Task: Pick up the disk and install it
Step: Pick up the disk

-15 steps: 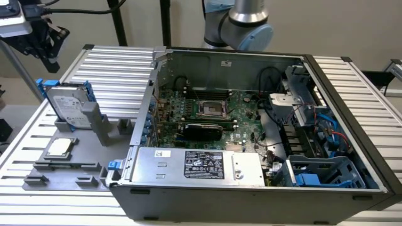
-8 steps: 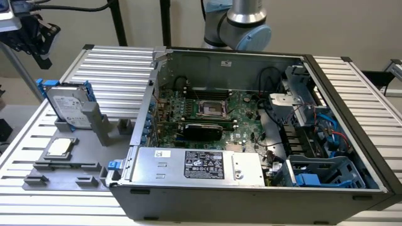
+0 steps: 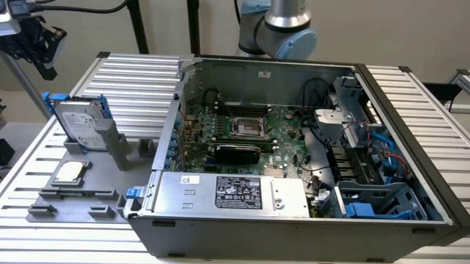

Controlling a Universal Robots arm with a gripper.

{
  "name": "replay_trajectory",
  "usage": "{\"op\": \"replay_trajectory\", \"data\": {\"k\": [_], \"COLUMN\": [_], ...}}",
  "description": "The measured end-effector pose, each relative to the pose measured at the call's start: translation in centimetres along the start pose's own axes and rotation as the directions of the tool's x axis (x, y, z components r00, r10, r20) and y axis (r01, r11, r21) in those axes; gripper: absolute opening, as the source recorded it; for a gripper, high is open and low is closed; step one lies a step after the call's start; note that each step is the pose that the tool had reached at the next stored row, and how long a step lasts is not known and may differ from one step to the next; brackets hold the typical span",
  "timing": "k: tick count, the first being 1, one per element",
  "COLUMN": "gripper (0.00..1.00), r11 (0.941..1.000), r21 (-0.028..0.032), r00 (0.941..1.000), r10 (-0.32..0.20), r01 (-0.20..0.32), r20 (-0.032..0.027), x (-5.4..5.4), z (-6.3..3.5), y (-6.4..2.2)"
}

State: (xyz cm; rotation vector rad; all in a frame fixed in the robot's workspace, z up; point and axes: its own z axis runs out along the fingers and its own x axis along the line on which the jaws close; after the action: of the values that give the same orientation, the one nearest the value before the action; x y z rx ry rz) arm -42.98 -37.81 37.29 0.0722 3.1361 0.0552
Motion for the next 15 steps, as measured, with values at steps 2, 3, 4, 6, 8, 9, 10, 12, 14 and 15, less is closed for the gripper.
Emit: {"op": "replay_trajectory", "data": {"k": [2,3,4,6,8,9,10,12,14,15], "gripper": [0.11,0.11,0.11,0.11,0.11,0.11,0.11,0.11,0.11,0.11], "r11": [1.0000,1.0000,1.0000,1.0000,1.0000,1.0000,1.0000,0.9999,0.9990,0.9980], "r21": [0.0000,0.0000,0.0000,0.0000,-0.0001,0.0000,-0.0001,-0.0001,-0.0002,-0.0004], "r00": [1.0000,1.0000,1.0000,1.0000,1.0000,1.0000,1.0000,0.9999,0.9990,0.9980], "r10": [0.000,0.000,0.000,0.000,0.000,0.000,0.000,-0.011,-0.045,-0.063], "r01": [0.000,0.000,0.000,0.000,0.000,0.000,0.000,0.011,0.045,0.063], "r20": [0.0000,0.0000,0.0001,0.0000,0.0001,0.0000,0.0000,-0.0003,-0.0015,-0.0020], "x": [0.01,0.01,0.01,0.02,0.02,0.02,0.02,0.00,0.00,-0.01], "z": [0.00,0.00,0.00,0.00,0.00,0.00,0.00,0.01,0.03,0.04], "y": [0.00,0.00,0.00,0.00,0.00,0.00,0.00,0.01,0.01,0.00]}}
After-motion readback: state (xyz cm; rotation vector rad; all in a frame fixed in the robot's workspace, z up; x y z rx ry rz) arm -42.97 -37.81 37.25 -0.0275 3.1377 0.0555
